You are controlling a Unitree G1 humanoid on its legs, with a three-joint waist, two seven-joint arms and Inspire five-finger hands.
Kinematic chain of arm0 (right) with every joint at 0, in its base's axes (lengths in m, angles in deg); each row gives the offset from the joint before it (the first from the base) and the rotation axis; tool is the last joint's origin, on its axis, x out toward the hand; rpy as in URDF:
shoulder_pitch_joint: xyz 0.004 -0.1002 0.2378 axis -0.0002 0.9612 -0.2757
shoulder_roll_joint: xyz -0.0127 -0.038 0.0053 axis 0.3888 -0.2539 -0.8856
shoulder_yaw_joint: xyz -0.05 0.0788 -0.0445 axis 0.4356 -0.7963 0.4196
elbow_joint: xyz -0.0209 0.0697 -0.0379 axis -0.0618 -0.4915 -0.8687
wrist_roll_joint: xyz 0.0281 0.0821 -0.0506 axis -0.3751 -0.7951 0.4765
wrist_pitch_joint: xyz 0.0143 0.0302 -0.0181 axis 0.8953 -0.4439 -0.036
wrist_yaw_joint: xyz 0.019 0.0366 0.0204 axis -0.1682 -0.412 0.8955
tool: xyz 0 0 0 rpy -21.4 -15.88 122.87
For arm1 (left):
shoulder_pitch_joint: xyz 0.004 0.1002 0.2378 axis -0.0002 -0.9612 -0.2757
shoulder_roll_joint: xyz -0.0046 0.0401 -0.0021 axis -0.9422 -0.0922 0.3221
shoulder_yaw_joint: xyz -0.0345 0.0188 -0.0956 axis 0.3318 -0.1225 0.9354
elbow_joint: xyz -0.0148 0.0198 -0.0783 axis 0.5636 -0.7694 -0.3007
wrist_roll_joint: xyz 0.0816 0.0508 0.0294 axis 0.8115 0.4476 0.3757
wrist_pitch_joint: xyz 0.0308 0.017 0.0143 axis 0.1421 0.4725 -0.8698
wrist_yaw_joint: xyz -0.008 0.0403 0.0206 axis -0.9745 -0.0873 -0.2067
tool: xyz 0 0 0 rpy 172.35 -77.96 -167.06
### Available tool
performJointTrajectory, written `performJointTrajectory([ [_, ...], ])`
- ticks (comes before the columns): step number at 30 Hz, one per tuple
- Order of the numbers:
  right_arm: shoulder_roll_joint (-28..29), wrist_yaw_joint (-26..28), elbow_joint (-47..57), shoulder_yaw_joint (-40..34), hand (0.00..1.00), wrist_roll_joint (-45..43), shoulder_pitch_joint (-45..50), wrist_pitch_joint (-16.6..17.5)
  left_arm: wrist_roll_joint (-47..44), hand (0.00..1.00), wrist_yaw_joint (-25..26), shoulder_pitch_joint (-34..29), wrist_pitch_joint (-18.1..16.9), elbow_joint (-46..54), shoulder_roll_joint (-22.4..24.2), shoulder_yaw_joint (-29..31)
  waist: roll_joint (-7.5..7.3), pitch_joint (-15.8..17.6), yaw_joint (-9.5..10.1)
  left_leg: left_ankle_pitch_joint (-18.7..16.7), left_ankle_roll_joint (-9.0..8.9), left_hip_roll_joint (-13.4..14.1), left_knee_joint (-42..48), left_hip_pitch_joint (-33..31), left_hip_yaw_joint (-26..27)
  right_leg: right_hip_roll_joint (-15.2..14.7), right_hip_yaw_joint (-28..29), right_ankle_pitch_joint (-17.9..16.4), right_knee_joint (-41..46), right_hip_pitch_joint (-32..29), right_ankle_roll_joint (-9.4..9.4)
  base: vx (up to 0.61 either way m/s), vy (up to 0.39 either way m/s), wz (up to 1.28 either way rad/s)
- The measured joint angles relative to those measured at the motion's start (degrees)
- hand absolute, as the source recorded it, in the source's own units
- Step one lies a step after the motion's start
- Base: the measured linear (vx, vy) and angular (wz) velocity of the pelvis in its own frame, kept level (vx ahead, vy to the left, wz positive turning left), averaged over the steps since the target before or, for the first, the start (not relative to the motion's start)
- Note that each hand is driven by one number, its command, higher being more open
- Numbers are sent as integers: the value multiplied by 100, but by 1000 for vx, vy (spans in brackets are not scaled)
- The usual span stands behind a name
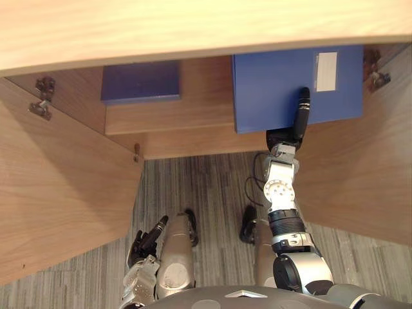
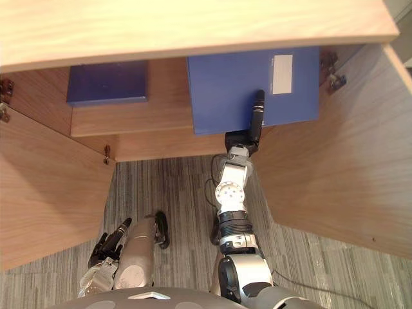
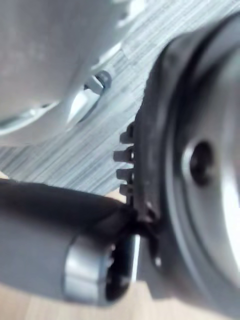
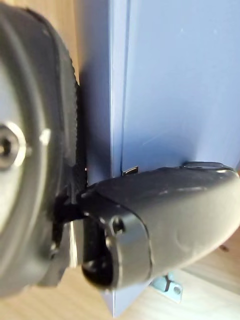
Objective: Walk over to the cabinet, pick up the folder, carry it to the office cabinet, place the folder inside the office cabinet, then close the office cabinet door
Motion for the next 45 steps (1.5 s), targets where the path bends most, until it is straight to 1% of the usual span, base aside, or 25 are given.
performJointTrajectory([
  [2,21,-141,155,1,0,5,-6,54,-2,100,11,14,-4,104,28,19,44,100,8,-16,27,20,173,-252,8,0,67,26,153,-270,-22,-70,14,-8],
  [5,48,-166,420,17,0,16,-91,91,-3,100,15,125,-16,222,118,128,94,274,45,-42,52,86,442,-580,11,-7,137,37,388,-615,-4,-39,16,-11],
  [7,24,-166,457,76,0,98,-185,141,-3,100,17,247,-20,227,121,173,85,322,90,-72,72,90,599,-851,7,-30,181,12,582,-918,-22,-40,9,-5],
  [8,-12,-178,457,76,0,190,-271,148,-6,100,18,352,-22,231,126,191,97,411,115,-78,86,91,701,-979,-5,-44,200,-7,688,-1055,-21,-33,-4,0],
  [9,-58,-192,457,82,0,244,-349,147,-7,100,18,440,-22,265,126,218,107,514,150,-95,103,92,786,-1064,-19,-53,220,-28,782,-1145,-20,0,0,0],
  [13,-134,-416,457,95,0,252,-636,151,-26,100,14,466,-29,438,126,221,121,627,181,-138,140,85,980,-1369,-87,-80,222,-45,926,-1400,-7,-30,6,4],
  [15,-190,-620,428,83,0,257,-927,151,-46,100,18,474,-29,467,123,220,122,647,197,-152,161,75,1065,-1501,-100,-105,225,-48,992,-1516,2,-38,12,4],
  [18,-395,-831,296,-34,0,253,-1731,166,-51,100,18,476,-29,558,129,211,141,757,225,-140,194,22,1158,-1692,-135,-166,226,-42,1078,-1674,26,-65,2,8],
  [20,-649,-931,-11,-165,0,230,-2451,179,-101,100,28,479,-27,597,132,201,164,803,267,-118,227,-33,1187,-1830,-159,-229,219,-33,1132,-1802,40,-63,-7,13],
  [21,-801,-996,-212,-293,0,220,-2863,181,-101,100,36,479,-27,597,146,181,184,822,320,-97,254,-62,1194,-1905,-175,-258,204,-28,1147,-1862,49,-62,-15,17],
  [24,-1027,-1188,-499,-672,0,93,-3574,195,-107,100,84,477,-23,586,164,91,251,863,405,-19,277,-162,1172,-2052,-290,-357,83,-25,1146,-1919,53,-31,-20,23],
  [27,-1107,-1443,-831,-1116,0,-249,-4013,209,-406,100,97,477,-17,587,175,89,252,864,511,33,272,-259,1102,-2098,-366,-441,19,-55,1146,-1924,69,4,-36,22],
  [29,-1148,-1616,-1020,-1313,0,-406,-4199,267,-518,100,128,476,-17,592,176,95,260,868,541,88,275,-353,1013,-2101,-391,-524,-13,-78,1140,-1922,78,11,-37,27],
  [31,-1230,-1768,-1182,-1419,0,-511,-4358,365,-631,100,155,475,-18,595,175,116,295,884,592,135,276,-418,954,-2133,-441,-582,-76,-91,1136,-1922,75,9,-33,23],
  [33,-1339,-1963,-1275,-1525,0,-511,-4601,451,-728,100,191,471,-16,592,186,159,374,923,653,152,271,-430,967,-2200,-503,-595,-133,-104,1150,-1938,67,-5,-37,11],
  [35,-1427,-2060,-1285,-1525,0,-510,-4761,453,-728,100,223,471,-6,547,217,286,436,953,675,164,266,-453,974,-2219,-539,-618,-160,-123,1205,-1942,62,-6,-37,11],
  [36,-1458,-2087,-1312,-1526,0,-510,-4825,453,-728,100,243,469,-6,538,217,323,443,956,680,168,263,-467,976,-2222,-541,-634,-160,-138,1235,-1955,62,-6,-42,14],
  [39,-1608,-2175,-1452,-1539,0,-509,-5174,413,-725,100,304,467,-4,529,226,580,450,954,713,167,243,-523,1120,-2351,-635,-672,-160,-272,1472,-2090,35,-32,-73,14],
  [41,-1737,-2175,-1490,-1538,0,-508,-5366,361,-723,100,305,472,-5,546,227,627,459,951,735,119,177,-543,1403,-2582,-778,-700,-163,-419,1833,-2282,8,-62,-82,15],
  [43,-1811,-2179,-1490,-1538,0,-500,-5457,341,-719,100,306,483,-4,553,225,651,464,953,734,14,135,-591,1780,-2798,-931,-779,-158,-632,2286,-2478,-13,-75,-85,25],
  [44,-1889,-2189,-1490,-1535,0,-486,-5519,334,-720,100,319,522,-4,553,219,676,479,957,733,-152,88,-631,2259,-3064,-1080,-853,-105,-904,2850,-2712,-32,-106,-101,32],
  [45,-1924,-2192,-1490,-1532,0,-476,-5545,330,-720,100,329,564,-3,547,216,680,498,964,734,-219,72,-630,2458,-3177,-1144,-868,-93,-1011,3071,-2808,-37,-144,-111,31],
])
